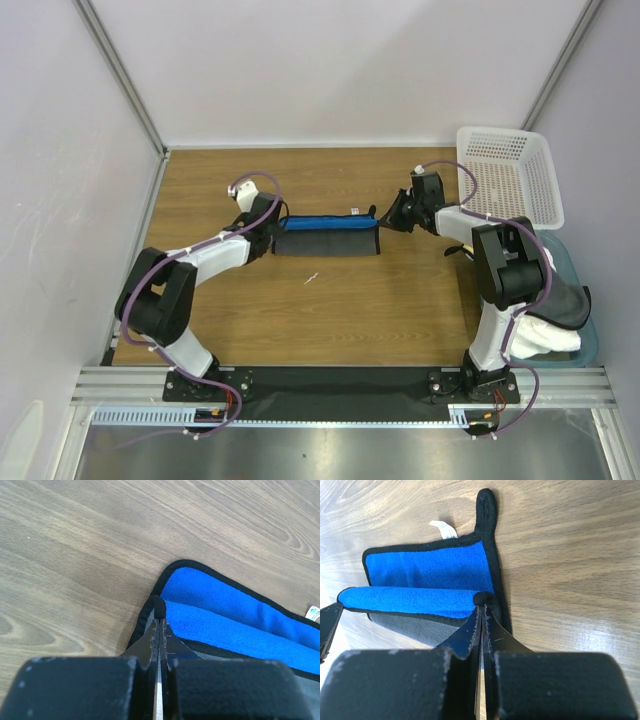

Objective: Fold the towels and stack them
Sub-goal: Fold the towel

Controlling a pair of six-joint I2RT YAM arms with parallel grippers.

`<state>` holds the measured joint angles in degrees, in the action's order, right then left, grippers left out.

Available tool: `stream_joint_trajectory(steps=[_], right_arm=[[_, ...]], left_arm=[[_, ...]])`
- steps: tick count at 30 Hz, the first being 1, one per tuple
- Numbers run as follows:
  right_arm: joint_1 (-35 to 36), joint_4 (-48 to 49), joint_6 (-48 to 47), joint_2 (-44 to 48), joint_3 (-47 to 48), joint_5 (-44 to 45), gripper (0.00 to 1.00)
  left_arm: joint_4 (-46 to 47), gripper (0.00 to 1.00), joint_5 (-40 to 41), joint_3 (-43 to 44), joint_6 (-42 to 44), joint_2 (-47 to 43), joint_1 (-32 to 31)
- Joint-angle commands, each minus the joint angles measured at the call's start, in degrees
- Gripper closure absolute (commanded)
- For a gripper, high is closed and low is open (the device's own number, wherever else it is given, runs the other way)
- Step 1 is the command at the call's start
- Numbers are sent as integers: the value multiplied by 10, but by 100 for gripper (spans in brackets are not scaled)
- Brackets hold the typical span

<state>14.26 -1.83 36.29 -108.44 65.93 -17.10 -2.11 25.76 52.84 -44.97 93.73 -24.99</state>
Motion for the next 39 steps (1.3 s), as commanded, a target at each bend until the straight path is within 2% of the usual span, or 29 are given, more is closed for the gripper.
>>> stream_joint_trajectory(steps=[1,11,18,25,39], right_arm=[[-8,7,-10,1,20,3,100],[-6,12,-9,8,16,3,100],[-6,28,0,-34,26,-12,100],[-5,20,-9,-7,26,4,100],[-1,-4,-10,50,3,32,100]], left_arm=[[-6,100,24,1,-8,-21,9],[-2,100,53,-35,-26,-78,8],[-1,100,36,-13,-21,-18,8],[8,100,32,8,-6,14,8],[11,100,35,20,6,21,9]])
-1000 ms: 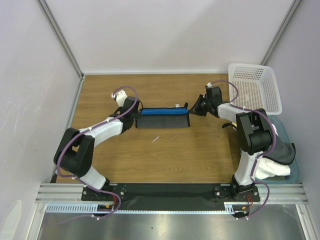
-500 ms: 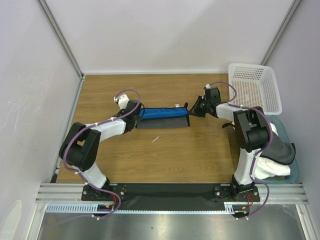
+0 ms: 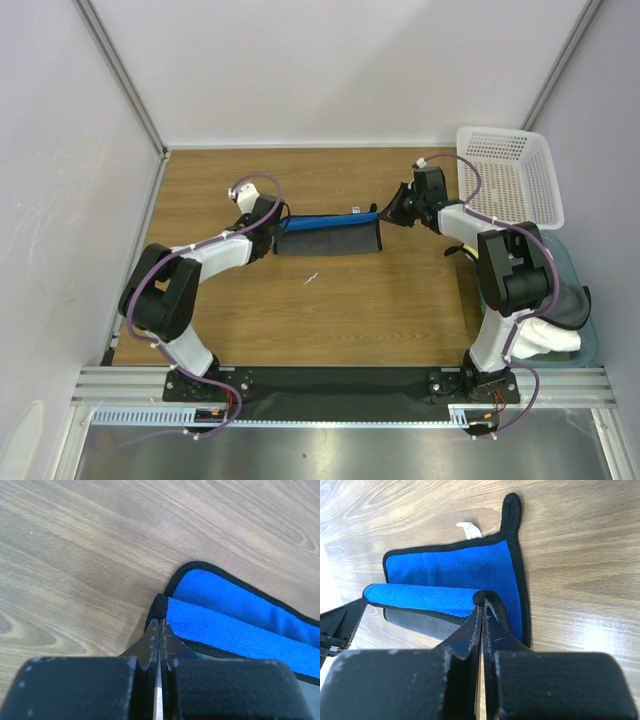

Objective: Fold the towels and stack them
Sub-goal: Fold the towel

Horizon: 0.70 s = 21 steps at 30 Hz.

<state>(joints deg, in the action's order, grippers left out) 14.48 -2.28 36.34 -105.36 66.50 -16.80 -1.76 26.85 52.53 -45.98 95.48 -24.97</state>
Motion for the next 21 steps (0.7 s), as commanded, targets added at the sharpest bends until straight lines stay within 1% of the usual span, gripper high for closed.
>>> stream_joint_trajectory(steps=[1,11,18,21], right_arm=[[-3,-2,-12,11,0,28,100],[-9,-5,-15,-48,24,25,100],[-12,-8,-18,-69,42,22,100],[-12,-4,-19,-70,48,21,100]], left_arm=[[7,100,22,26,15,7,9],[-5,100,22,51,14,44,10],[-17,100,25,67,11,65,11],[-24,97,25,83,12,76,11]])
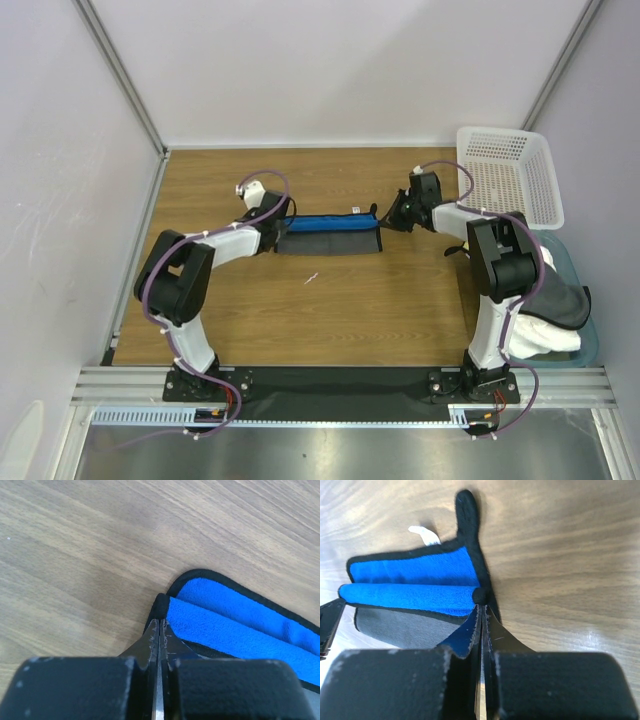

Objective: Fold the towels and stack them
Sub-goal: Fold the towel

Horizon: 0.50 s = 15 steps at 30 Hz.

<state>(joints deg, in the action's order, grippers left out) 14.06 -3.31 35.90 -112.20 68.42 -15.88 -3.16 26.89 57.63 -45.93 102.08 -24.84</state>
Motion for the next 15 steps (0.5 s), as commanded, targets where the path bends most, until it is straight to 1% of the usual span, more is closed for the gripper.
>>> stream_joint_trajectory(steps=[1,2,6,7,8,10,11,13,14,15], right_arm=[[-9,7,-14,-3,30,12,100],[-8,7,-14,-5,34,9,97],[-8,7,-12,-11,49,8,89],[-9,8,-11,-14,56,4,83],[-10,8,-9,-16,58,2,73],[-9,12,-8,-19,65,1,60],[-10,13,-6,-23,71,-1,46],[-9,16,-4,-26,78,-6,36],[-9,18,-3,-28,81,-7,32],[-9,21,-2,-28,89,-10,31]], left_arm=[[-11,95,26,37,13,14,9],[-25,93,28,44,14,17,9],[-37,79,38,71,15,27,9],[-36,73,44,72,15,26,9],[-34,69,46,75,16,25,9],[-32,59,50,81,19,23,9],[-30,48,54,86,22,23,10],[-27,38,56,99,30,25,12],[-24,37,55,103,31,25,13],[-22,35,54,111,37,26,14]])
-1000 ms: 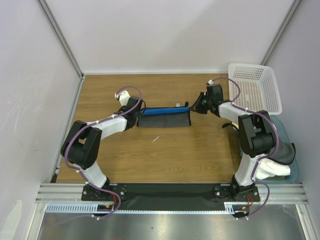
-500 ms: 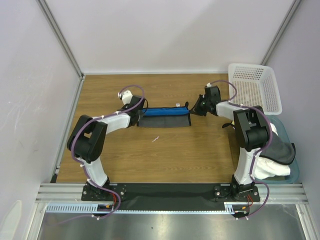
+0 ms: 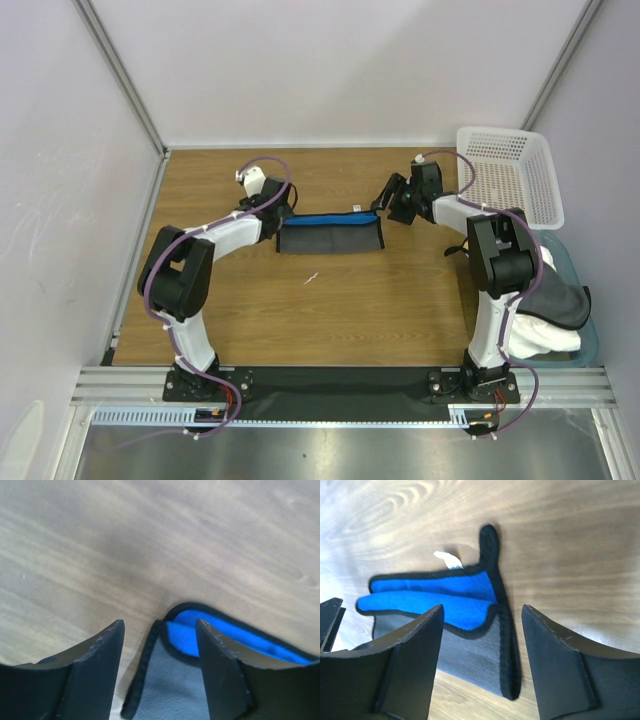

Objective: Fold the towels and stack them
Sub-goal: Fold the towel

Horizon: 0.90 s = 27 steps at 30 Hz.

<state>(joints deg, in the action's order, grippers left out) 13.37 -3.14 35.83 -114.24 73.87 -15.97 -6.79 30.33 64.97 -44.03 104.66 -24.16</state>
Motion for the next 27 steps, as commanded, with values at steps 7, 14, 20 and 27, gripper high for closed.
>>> stream_joint_trajectory(steps=[7,14,20,27], right_arm=[[10,15,0,30,42,-17,30],[48,147,143,85,-91,-34,19],[76,182,185,64,-103,8,17],[83,227,222,9,-91,15,17]], left_arm=[[45,27,-79,21,47,-53,6],[98,9,-167,-83,-44,-132,-18],[150,6,-178,-112,-97,-126,-30],[196,6,-225,-119,-123,-68,-31]])
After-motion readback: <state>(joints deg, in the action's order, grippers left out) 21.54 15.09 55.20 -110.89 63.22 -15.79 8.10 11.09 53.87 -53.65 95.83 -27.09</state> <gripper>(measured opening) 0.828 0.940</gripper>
